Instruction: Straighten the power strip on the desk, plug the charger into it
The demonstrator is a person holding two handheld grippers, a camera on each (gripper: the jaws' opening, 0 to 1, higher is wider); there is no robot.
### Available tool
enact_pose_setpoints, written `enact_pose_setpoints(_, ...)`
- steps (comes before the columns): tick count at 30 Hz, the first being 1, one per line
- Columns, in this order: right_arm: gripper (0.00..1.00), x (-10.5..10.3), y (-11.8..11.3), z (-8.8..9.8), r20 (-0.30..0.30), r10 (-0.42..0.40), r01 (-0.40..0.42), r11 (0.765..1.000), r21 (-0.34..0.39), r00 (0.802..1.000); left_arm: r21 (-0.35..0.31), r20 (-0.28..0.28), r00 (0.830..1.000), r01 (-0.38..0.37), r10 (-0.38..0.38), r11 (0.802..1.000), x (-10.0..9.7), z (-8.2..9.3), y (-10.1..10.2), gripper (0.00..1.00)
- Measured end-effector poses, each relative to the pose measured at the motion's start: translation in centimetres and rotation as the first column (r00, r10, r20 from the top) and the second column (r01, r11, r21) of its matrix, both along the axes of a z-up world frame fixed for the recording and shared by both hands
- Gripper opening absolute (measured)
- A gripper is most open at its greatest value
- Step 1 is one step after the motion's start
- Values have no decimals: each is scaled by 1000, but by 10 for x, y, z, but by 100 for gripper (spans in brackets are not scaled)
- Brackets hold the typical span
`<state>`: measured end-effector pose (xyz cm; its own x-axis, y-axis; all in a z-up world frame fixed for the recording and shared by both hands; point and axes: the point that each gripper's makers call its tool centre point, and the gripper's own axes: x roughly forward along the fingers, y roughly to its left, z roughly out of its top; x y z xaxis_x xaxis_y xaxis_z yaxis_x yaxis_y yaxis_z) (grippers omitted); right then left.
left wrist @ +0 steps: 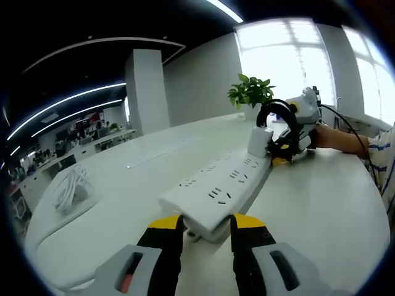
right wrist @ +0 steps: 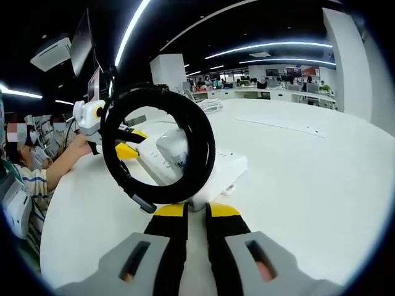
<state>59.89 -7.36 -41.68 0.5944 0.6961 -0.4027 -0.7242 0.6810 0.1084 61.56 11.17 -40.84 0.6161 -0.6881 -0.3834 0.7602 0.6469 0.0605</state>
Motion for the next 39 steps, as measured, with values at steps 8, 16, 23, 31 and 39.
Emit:
enact_pose_setpoints(8,10,2,-1,0,-15,-15,15,1000,12,1000,-5,2,1000,-5,5,1000,-4,-1,-1,30)
enact_pose_setpoints(16,9,3,-4,1,-22,-33,34,999,22,999,-8,-2,1000,-3,3,1000,-6,-3,-2,30)
enact_pose_setpoints(23,9,7,-6,1,-36,-63,64,997,41,997,-9,-3,1000,-4,4,1000,-4,-3,-4,30)
enact_pose_setpoints(31,8,7,-6,0,-41,-80,82,995,53,996,-20,-12,1000,-8,8,1000,-4,-3,-3,29)
enact_pose_setpoints(39,7,8,-5,0,-52,-88,91,993,70,995,-22,-14,1000,-11,11,1000,-3,-3,-2,29)
